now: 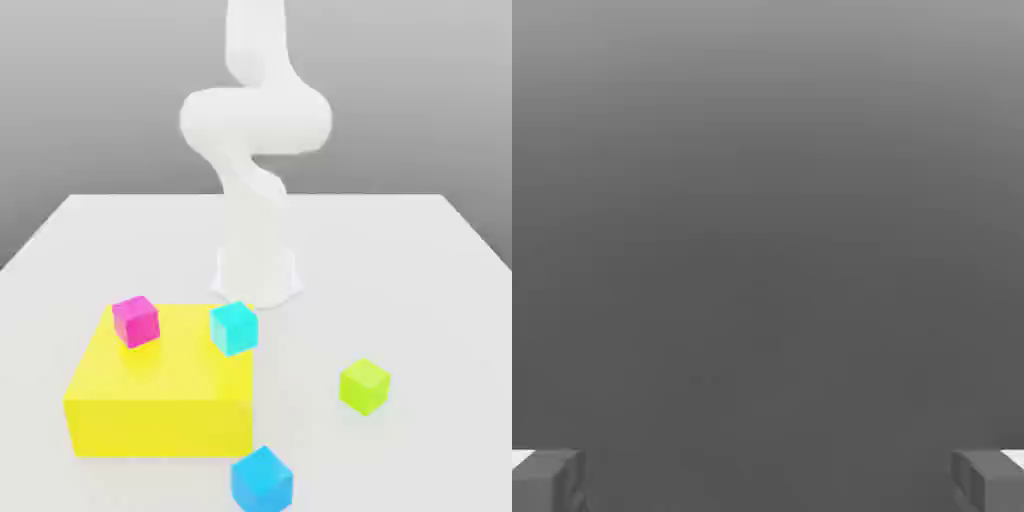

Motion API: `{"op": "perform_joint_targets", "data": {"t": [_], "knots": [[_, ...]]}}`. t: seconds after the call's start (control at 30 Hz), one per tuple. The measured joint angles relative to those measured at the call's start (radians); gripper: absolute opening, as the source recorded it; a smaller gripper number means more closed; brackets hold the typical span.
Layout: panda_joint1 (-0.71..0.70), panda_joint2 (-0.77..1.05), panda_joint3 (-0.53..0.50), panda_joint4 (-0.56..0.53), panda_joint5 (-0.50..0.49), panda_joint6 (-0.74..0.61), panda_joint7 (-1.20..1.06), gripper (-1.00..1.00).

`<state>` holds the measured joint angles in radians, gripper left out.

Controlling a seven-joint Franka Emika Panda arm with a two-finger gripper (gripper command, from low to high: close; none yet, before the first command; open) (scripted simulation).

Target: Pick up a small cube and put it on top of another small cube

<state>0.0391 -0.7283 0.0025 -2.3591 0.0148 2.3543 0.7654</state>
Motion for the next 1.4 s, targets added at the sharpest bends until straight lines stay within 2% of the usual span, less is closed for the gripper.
{"op": "perform_joint_targets", "data": {"t": [0.43, 0.6, 0.77, 0.87, 0.9, 1.13, 1.4], "knots": [[0.222, 0.459, 0.072, -0.353, 0.064, 0.336, -0.197, 0.00], [0.288, 0.673, 0.133, -0.504, 0.014, 0.492, -0.228, 0.00], [0.324, 0.860, 0.084, -0.503, -0.096, 0.639, -0.163, 0.00], [0.378, 0.968, 0.027, -0.484, -0.114, 0.729, -0.148, 0.00], [0.387, 0.988, 0.017, -0.481, -0.117, 0.745, -0.145, -1.00], [0.387, 0.984, 0.017, -0.482, -0.121, 0.742, -0.142, -1.00], [0.367, 0.736, 0.070, -0.520, -0.026, 0.534, -0.230, -1.00]]}}
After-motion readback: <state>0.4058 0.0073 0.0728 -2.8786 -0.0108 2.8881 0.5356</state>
